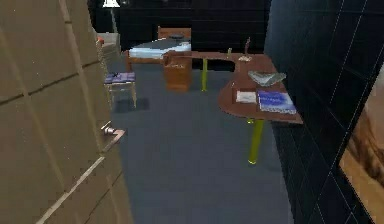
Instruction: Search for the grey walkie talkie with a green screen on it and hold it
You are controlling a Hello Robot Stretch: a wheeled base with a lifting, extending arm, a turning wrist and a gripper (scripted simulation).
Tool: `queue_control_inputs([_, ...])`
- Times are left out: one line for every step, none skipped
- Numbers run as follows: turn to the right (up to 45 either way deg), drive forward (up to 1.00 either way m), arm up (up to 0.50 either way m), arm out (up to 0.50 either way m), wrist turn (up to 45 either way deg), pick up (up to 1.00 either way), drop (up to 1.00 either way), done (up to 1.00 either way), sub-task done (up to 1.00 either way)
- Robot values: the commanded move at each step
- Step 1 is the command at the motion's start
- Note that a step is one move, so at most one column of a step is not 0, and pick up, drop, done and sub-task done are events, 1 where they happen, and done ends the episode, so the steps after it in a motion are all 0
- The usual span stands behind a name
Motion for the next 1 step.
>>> queue_control_inputs([0.0,1.0,0.0,0.0,0.0,0.0,0.0,0.0,0.0])
